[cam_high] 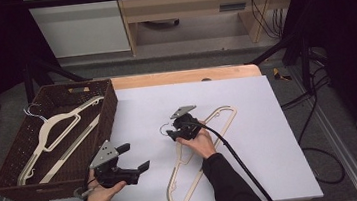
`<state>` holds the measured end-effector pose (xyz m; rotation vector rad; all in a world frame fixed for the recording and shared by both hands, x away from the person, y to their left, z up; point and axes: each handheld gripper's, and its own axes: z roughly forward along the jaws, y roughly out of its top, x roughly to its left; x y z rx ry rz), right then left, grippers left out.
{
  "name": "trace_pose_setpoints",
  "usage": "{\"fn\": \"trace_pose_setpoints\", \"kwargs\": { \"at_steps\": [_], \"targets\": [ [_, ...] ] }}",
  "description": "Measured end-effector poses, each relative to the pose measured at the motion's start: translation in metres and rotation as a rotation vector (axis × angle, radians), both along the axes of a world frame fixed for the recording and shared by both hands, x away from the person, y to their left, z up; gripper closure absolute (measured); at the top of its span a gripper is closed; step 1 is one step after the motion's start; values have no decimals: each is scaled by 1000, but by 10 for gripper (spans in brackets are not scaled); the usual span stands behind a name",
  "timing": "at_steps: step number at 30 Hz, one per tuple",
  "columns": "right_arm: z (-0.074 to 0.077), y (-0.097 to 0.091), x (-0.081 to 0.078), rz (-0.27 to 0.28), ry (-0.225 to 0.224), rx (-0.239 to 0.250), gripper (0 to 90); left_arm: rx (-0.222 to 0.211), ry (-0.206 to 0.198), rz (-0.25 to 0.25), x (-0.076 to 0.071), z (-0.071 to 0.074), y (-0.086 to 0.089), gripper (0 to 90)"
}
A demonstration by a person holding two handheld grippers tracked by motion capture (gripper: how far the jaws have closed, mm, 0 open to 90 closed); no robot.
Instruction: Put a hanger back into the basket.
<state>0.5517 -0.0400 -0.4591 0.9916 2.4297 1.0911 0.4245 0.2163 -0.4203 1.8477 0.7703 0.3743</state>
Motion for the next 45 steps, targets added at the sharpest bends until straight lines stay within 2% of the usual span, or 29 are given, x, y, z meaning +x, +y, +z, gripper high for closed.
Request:
{"fn": "trace_pose_setpoints", "kwargs": {
  "at_steps": [2, 6, 7, 12, 16, 19, 21, 25, 30, 37, 38, 41, 42, 45],
  "targets": [
    [-4, 3, 3, 3, 7, -17, 668, 3, 1, 0, 0, 0, 1, 56],
    [-10, 3, 5, -10, 51, -30, 755, -1, -1, 1, 0, 0, 1, 56],
    [-11, 3, 6, -22, 58, -32, 771, -2, 0, 2, 0, 0, 1, 56],
    [-14, 2, 7, -5, 75, -56, 819, 0, 4, 3, 0, 1, 2, 56],
    [-14, 2, 6, 2, 84, -57, 850, -4, 3, 3, 0, 1, 1, 56],
    [-14, 2, 5, 17, 68, -81, 869, -2, 4, 1, 0, 1, 1, 57],
    [-14, 2, 6, 28, 69, -81, 880, 0, 5, 1, 0, 0, 1, 57],
    [-14, 0, 8, 33, 89, -60, 890, 1, 12, -1, 0, -1, -1, 58],
    [-14, -1, 8, 32, 88, -52, 892, 7, 23, -4, 1, -2, -4, 59],
    [-9, -6, 7, 44, 68, -23, 893, 24, 66, -9, 10, -7, -17, 70],
    [-5, -8, 6, 47, 57, -10, 893, 24, 86, -8, 15, -10, -23, 75],
    [0, -10, 5, 54, 47, 2, 893, 14, 105, -11, 21, -12, -30, 88],
    [5, -12, 3, 58, 38, 14, 894, 23, 120, -19, 27, -14, -38, 92],
    [12, -15, 0, 73, 22, 29, 894, 40, 130, -28, 34, -17, -52, 109]
  ]
}}
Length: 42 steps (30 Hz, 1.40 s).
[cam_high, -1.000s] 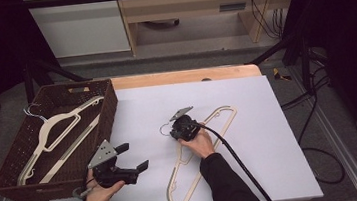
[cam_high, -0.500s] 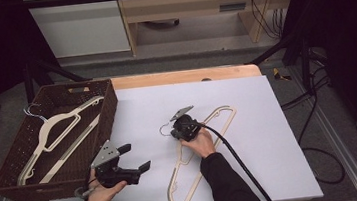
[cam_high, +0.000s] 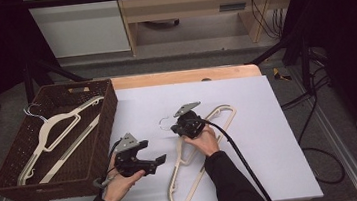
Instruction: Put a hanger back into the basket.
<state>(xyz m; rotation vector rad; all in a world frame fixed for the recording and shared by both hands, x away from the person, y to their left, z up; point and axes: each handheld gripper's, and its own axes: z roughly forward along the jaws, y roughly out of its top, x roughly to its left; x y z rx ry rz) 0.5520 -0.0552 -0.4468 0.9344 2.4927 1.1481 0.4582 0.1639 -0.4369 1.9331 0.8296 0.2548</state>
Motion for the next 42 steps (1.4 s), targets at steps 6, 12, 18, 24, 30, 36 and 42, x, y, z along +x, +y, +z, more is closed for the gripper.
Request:
{"fn": "trace_pose_setpoints", "kwargs": {
  "at_steps": [6, 12, 18, 24, 30, 36, 42],
  "targets": [
    [8, -3, -4, 17, -22, 8, 894, 34, 27, -28, 12, -8, -26, 175],
    [9, -3, -5, 13, -20, 14, 894, 41, 80, -38, 20, -17, -41, 273],
    [9, -3, -5, 21, -29, 17, 894, 53, 98, -32, 31, -23, -50, 362],
    [12, -4, -7, 24, -31, 21, 893, 50, 169, -54, 41, -35, -61, 507],
    [15, -5, -9, 25, -38, 28, 893, 43, 197, -73, 41, -38, -67, 627],
    [17, -8, -10, 29, -42, 42, 891, 21, 229, -55, 41, -36, -66, 655],
    [22, -17, -13, 31, -46, 89, 886, -17, 244, -39, 37, -30, -68, 692]
  ]
}}
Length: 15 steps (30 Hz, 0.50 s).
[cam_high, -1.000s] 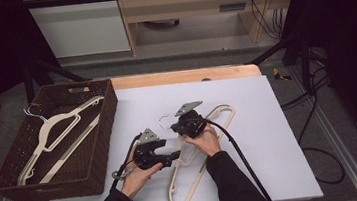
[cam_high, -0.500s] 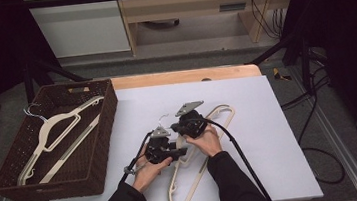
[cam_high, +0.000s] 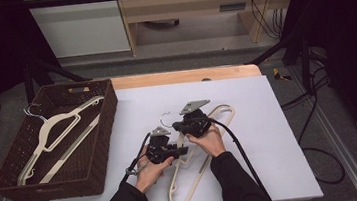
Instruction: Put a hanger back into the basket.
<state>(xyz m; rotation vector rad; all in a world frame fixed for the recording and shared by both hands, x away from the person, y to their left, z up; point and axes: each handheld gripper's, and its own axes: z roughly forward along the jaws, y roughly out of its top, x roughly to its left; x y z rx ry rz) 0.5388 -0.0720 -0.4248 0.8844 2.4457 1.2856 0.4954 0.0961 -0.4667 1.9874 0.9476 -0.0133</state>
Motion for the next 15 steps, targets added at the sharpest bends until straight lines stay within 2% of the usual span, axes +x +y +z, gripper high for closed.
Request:
{"fn": "trace_pose_setpoints", "kwargs": {
  "at_steps": [11, 15],
  "targets": [
    [22, -17, -17, -24, -59, 18, 847, -58, 19, 32, -9, 12, -5, 761],
    [31, -31, -25, -34, -75, 49, 812, -90, 11, 52, -13, 18, -6, 793]
  ]
}}
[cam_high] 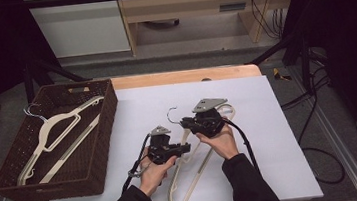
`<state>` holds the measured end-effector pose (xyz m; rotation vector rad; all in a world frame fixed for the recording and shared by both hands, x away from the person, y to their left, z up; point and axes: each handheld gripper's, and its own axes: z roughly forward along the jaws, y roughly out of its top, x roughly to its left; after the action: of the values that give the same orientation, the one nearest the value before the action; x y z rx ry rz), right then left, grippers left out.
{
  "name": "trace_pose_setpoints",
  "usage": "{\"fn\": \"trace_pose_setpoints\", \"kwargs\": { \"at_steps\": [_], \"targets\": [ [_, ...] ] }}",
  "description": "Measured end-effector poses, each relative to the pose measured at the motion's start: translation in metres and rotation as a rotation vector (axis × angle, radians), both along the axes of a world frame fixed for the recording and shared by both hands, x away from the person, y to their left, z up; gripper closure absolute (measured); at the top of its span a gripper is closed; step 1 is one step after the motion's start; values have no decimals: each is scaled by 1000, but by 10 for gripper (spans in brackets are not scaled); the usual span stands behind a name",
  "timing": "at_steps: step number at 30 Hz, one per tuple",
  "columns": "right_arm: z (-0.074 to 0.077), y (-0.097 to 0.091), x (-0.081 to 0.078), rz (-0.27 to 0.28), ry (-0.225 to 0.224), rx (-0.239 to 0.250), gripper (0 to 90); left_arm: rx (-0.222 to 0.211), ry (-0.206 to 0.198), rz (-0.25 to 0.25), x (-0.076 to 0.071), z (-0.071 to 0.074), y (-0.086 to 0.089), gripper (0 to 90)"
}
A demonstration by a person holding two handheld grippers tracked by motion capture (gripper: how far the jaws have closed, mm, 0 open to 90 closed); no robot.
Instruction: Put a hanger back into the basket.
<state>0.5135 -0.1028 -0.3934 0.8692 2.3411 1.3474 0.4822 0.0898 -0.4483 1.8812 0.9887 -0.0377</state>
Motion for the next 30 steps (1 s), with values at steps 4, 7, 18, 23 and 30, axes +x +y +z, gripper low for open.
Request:
{"fn": "trace_pose_setpoints", "kwargs": {
  "at_steps": [4, 7, 18, 23, 30],
  "targets": [
    [7, -11, -11, -6, -18, 28, 771, -21, -4, 16, -3, 6, 1, 820],
    [11, -22, -19, -8, -28, 54, 739, -26, -10, 20, -5, 10, 2, 836],
    [13, -72, -55, -77, -70, 134, 504, -10, -51, 20, -10, 22, 15, 858],
    [7, -95, -68, -130, -81, 161, 360, 5, -109, 10, -16, 35, 28, 860],
    [5, -120, -80, -188, -105, 185, 214, 48, -195, -15, -26, 59, 46, 861]
  ]
}}
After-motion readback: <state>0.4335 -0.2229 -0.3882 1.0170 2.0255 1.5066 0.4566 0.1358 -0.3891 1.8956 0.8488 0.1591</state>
